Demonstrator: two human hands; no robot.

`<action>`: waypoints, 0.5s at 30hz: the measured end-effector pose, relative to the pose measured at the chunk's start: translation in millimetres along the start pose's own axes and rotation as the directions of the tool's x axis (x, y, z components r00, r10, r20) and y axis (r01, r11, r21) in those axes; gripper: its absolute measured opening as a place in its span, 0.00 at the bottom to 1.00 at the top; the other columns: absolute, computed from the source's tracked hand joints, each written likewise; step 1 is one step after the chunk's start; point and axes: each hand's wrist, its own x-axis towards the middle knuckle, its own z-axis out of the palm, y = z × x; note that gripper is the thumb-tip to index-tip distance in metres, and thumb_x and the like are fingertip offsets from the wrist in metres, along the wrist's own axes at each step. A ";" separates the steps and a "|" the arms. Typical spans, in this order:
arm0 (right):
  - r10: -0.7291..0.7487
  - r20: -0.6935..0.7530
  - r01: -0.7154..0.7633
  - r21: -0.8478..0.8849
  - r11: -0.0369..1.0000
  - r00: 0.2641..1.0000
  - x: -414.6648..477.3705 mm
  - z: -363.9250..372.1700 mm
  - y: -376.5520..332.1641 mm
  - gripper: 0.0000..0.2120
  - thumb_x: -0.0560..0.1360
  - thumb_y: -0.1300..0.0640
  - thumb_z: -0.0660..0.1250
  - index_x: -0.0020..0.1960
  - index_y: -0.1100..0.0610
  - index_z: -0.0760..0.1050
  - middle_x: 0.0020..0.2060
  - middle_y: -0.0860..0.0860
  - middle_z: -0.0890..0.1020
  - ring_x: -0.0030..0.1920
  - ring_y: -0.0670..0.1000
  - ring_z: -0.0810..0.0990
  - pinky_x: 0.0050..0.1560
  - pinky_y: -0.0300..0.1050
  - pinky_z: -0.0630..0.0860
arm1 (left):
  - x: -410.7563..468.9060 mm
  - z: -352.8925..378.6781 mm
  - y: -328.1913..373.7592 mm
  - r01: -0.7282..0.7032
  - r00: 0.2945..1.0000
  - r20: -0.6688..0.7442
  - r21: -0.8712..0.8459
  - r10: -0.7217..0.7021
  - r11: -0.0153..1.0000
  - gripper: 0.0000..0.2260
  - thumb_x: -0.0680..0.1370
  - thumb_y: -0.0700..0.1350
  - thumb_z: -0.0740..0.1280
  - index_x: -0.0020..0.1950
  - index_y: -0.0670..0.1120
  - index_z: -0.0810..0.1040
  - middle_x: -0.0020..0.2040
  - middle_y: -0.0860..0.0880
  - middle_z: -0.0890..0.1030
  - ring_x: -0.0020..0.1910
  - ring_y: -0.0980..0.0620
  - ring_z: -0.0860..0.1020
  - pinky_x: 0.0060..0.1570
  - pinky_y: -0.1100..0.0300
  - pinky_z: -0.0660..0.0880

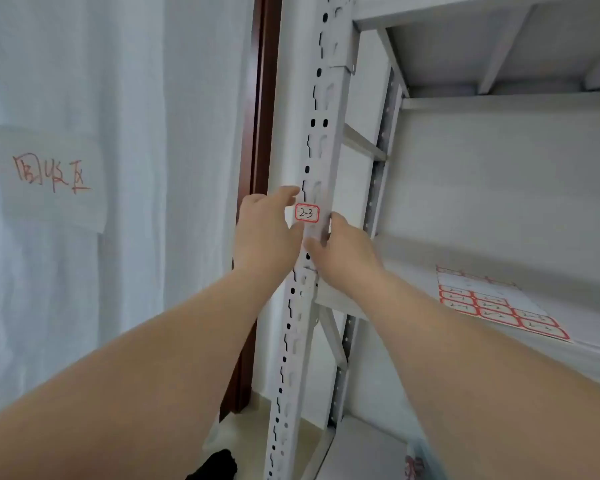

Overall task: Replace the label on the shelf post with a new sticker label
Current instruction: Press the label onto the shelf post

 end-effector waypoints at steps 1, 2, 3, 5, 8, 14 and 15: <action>0.022 0.010 -0.022 0.048 0.999 1.000 2.1 3.8 -0.5 0.16 0.77 0.46 0.56 0.57 0.57 0.67 0.48 0.55 0.80 0.47 0.57 0.77 0.40 0.47 0.70 | 0.9 1.0 0.1 -0.003 1.000 0.008 0.016 0.003 1.000 0.22 0.75 0.42 0.66 0.68 0.55 0.69 0.62 0.52 0.76 0.55 0.58 0.69 0.50 0.67 0.62; 0.043 0.014 -0.044 0.085 0.995 0.999 5.0 7.9 1.0 0.17 0.77 0.46 0.55 0.58 0.57 0.67 0.49 0.55 0.80 0.47 0.57 0.78 0.40 0.47 0.70 | 2.4 1.8 0.6 0.000 1.000 -0.002 0.028 0.000 1.000 0.23 0.75 0.42 0.66 0.68 0.56 0.68 0.62 0.52 0.76 0.53 0.58 0.69 0.50 0.66 0.63; 0.061 0.021 -0.063 0.102 0.993 0.998 6.0 11.1 1.5 0.17 0.78 0.47 0.54 0.58 0.58 0.67 0.49 0.56 0.80 0.46 0.57 0.78 0.40 0.46 0.70 | 2.9 4.1 0.1 0.003 1.000 -0.008 0.036 -0.003 0.999 0.23 0.75 0.42 0.66 0.68 0.56 0.68 0.62 0.52 0.75 0.50 0.59 0.68 0.49 0.66 0.63; 0.070 0.014 -0.071 0.105 0.992 0.997 5.2 15.5 4.0 0.16 0.79 0.46 0.52 0.57 0.58 0.67 0.49 0.55 0.81 0.44 0.57 0.77 0.40 0.46 0.69 | 4.3 8.2 0.1 0.007 1.000 -0.015 0.022 -0.007 1.000 0.24 0.75 0.41 0.65 0.69 0.57 0.67 0.62 0.52 0.76 0.51 0.58 0.68 0.49 0.65 0.64; 0.062 -0.006 -0.062 0.057 0.996 0.998 3.8 14.7 9.7 0.15 0.79 0.46 0.52 0.56 0.56 0.69 0.48 0.53 0.81 0.47 0.57 0.79 0.42 0.47 0.72 | 7.3 11.1 0.8 -0.009 1.000 -0.027 0.026 0.010 1.000 0.24 0.75 0.39 0.65 0.69 0.56 0.67 0.60 0.53 0.77 0.60 0.56 0.68 0.48 0.64 0.65; 0.070 0.046 -0.071 0.026 0.997 0.996 5.3 14.7 15.7 0.11 0.77 0.53 0.57 0.56 0.56 0.70 0.50 0.53 0.81 0.51 0.56 0.78 0.48 0.49 0.75 | 3.8 13.9 0.9 -0.003 0.999 -0.037 0.027 0.004 1.000 0.27 0.74 0.36 0.65 0.71 0.56 0.65 0.58 0.55 0.78 0.63 0.55 0.67 0.46 0.62 0.65; 0.076 0.049 -0.077 0.032 0.996 0.996 6.2 14.7 15.9 0.10 0.77 0.52 0.57 0.56 0.55 0.69 0.50 0.53 0.81 0.50 0.56 0.78 0.48 0.50 0.75 | 3.3 14.4 0.8 -0.005 0.999 -0.043 0.029 0.006 1.000 0.28 0.74 0.36 0.65 0.71 0.56 0.65 0.57 0.55 0.78 0.63 0.55 0.67 0.46 0.62 0.65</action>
